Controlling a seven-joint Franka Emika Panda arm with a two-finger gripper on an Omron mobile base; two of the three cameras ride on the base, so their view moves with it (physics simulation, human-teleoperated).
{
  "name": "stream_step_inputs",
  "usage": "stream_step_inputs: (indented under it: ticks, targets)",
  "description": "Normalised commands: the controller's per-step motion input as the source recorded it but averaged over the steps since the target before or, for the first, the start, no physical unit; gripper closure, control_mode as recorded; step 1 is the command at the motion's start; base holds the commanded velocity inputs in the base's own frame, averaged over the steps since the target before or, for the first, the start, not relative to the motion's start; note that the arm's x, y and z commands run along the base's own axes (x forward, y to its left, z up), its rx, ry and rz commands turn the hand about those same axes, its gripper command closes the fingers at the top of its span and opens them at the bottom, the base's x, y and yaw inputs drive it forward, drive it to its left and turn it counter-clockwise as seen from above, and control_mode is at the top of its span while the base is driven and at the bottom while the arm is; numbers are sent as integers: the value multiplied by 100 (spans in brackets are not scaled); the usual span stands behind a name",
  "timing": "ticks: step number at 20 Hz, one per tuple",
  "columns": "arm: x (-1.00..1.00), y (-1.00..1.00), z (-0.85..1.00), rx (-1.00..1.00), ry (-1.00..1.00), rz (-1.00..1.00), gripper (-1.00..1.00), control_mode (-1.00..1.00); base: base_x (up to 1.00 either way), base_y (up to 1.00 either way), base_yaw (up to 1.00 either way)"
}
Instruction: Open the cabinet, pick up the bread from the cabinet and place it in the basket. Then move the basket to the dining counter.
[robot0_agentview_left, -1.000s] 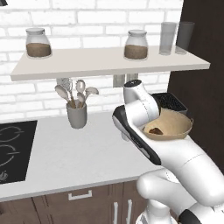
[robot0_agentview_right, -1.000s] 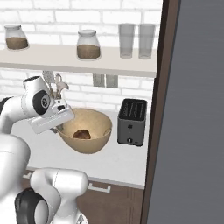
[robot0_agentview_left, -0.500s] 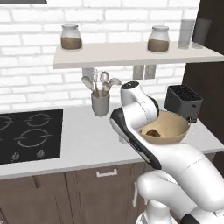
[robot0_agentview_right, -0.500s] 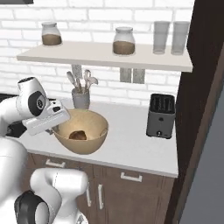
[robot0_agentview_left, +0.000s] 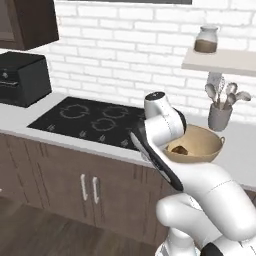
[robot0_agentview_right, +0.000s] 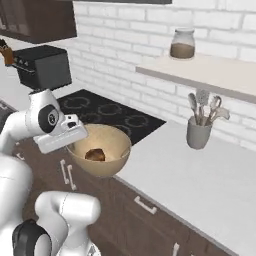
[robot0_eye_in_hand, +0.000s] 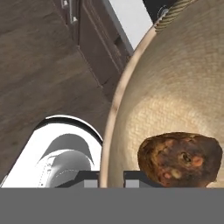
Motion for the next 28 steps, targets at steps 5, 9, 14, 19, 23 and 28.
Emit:
stream_step_inputs:
  ticks: [5,9,14,19,23,28]
  targets:
    - [0,0,0,0,0,0,100,100,0,4,100]
    - [0,0,0,0,0,0,100,100,0,0,100]
    - [0,0,0,0,0,0,100,100,0,0,100]
    - [0,0,0,0,0,0,100,100,-2,8,99]
    - [0,0,0,0,0,0,100,100,0,0,91]
    - [0,0,0,0,0,0,100,100,39,7,84]
